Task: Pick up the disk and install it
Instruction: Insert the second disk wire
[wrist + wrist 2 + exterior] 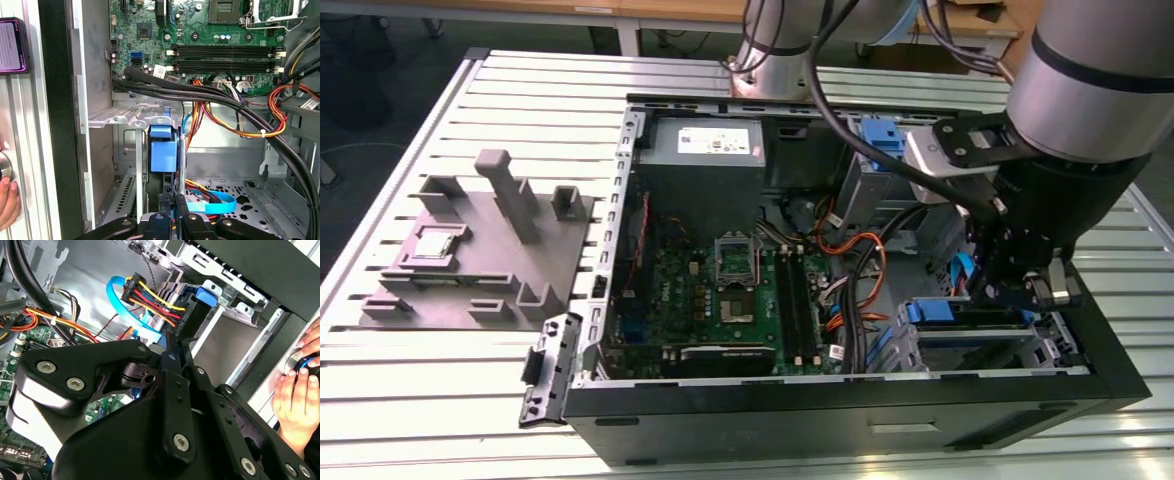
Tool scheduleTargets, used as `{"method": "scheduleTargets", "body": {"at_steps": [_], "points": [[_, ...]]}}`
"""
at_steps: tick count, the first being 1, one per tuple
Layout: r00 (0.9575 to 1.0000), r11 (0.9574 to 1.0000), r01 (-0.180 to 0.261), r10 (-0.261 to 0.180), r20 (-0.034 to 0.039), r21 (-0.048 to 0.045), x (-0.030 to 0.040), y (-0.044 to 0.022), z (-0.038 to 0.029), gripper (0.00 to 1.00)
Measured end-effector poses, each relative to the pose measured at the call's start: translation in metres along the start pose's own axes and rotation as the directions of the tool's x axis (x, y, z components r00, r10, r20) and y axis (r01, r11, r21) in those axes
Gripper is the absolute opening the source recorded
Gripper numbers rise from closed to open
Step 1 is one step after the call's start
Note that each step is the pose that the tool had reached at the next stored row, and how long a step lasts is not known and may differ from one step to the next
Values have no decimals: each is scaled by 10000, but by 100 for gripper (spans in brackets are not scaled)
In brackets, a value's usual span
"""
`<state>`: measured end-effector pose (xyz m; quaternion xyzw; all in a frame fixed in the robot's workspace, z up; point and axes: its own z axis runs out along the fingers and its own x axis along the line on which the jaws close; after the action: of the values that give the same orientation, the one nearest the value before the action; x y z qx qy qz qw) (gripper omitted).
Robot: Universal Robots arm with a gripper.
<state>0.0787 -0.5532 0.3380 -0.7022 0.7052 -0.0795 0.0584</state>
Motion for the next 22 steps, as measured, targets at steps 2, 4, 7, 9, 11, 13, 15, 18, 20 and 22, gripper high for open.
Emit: {"method": "scheduleTargets", "body": {"at_steps": [2, 4, 7, 9, 11, 13, 15, 18, 20, 22], "points": [[10000, 10000, -1, 1, -1, 0, 0, -1, 5, 16], [10000, 10000, -1, 1, 0, 1, 0, -3, 11, 16], [10000, 10000, -2, 2, 0, 0, 0, -4, 21, 16], [10000, 10000, -1, 1, 0, 0, 0, -4, 29, 16], [10000, 10000, -1, 1, 0, 0, 0, -3, 36, 16], [10000, 10000, -2, 2, 0, 0, 1, -1, 43, 16], [10000, 10000, -1, 1, 0, 0, 1, 0, 50, 16], [10000, 10000, 0, 0, -3, 0, 1, 2, 60, 16], [10000, 10000, -1, 1, -2, 0, 2, 3, 67, 16], [10000, 10000, -2, 2, 5, 0, 2, 4, 72, 16]]}}
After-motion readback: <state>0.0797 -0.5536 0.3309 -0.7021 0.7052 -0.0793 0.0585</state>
